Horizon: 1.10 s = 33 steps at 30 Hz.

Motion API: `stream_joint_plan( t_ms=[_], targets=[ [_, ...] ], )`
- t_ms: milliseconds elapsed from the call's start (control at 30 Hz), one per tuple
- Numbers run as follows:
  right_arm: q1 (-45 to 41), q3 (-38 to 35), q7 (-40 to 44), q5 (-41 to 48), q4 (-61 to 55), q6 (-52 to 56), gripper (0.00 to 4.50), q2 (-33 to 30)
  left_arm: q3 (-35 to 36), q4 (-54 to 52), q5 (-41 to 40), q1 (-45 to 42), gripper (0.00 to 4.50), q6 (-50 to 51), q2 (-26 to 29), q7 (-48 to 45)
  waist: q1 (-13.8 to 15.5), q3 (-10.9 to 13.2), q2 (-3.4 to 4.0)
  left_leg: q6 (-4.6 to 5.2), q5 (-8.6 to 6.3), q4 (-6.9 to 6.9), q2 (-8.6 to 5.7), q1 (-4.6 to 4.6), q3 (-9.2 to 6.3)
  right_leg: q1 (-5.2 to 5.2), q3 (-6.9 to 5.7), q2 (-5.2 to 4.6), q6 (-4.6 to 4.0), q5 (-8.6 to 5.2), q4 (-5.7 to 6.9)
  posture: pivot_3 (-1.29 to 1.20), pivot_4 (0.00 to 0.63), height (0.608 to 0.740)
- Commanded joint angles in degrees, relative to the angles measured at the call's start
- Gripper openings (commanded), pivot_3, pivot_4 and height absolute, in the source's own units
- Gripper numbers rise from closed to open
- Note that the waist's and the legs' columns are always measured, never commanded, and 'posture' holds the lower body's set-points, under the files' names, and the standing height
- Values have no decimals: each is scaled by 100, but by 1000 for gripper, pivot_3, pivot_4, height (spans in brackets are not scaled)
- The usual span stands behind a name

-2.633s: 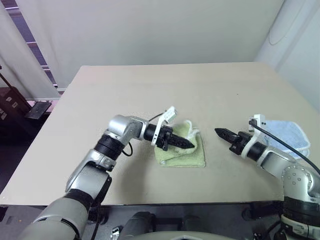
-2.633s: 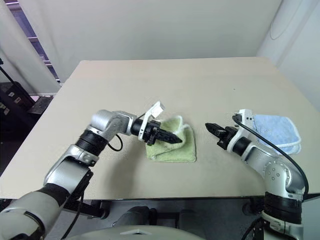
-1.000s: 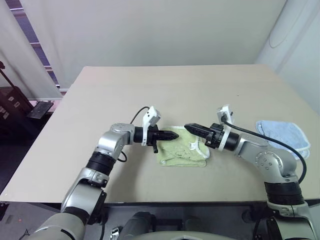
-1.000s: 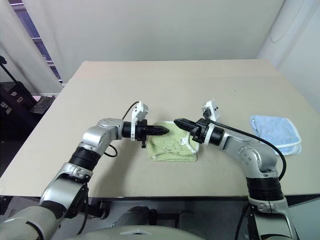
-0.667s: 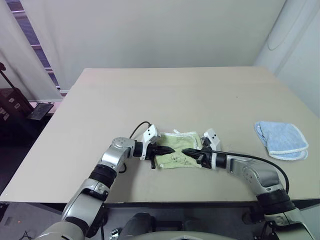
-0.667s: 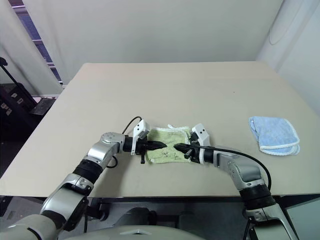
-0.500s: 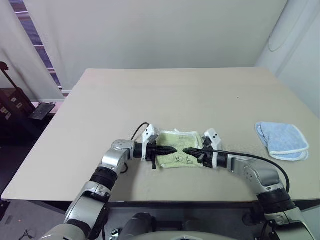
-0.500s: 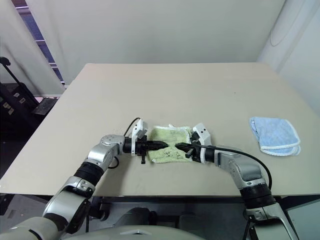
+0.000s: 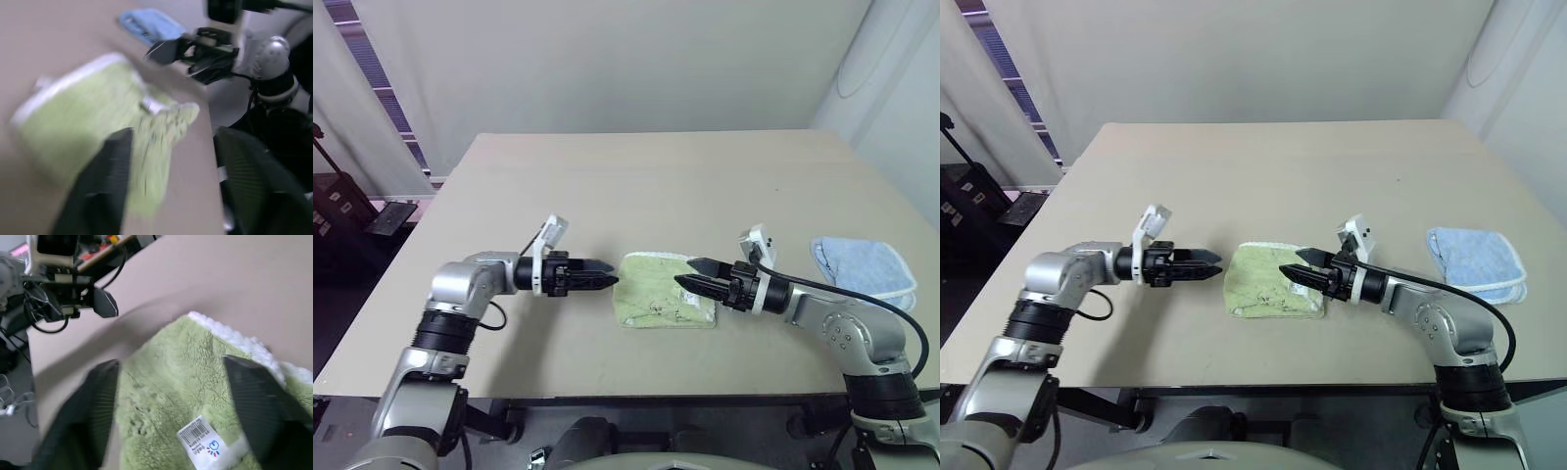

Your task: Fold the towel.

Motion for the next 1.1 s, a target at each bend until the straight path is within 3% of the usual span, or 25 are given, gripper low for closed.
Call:
stream_joint_plan(
  t_ms=[33,233,433,633,867,1100],
  targets=[
    [-64,-209,-74,215,-74,310,4500,-136,78,161,-312,-149,4467,982,77,141,-2,1,0,0,0,0,0,0,0,0,0,0,-5,-3,0,0,0,740],
    [-171,-629,-294,790,73,1071,4500,-115,160,853,-295,-519,4467,2037,-370,1000,-5,7,-11,1,0,1,0,-2,0,-2,1,-1,6,4,-2,0,0,740],
    [-30,-862,-258,866,271,1278,4500,-341,-235,1400,-36,-911,4467,2610,-826,1637,-6,7,-11,4,2,0,0,-4,1,-3,1,-1,13,7,-3,0,0,740],
    [58,-991,-333,850,279,1182,4500,-346,10,2394,77,-1189,4467,2614,-1517,2000,55,3,-5,-1,-1,9,-1,-4,1,8,-2,-5,12,7,-6,0,0,740],
    [111,-1093,-478,921,243,1190,4500,-279,304,2813,15,-1511,4467,2692,-2199,2173,212,0,0,14,-11,39,-2,-4,-1,44,-11,-9,3,2,-49,0,0,740],
    [217,-1212,-364,1088,21,1163,4500,-365,403,2943,67,-1663,4467,2708,-2726,2342,309,-4,5,59,-35,69,-19,-92,2,-10,-6,-15,91,53,-96,0,0,740]
  ],
)
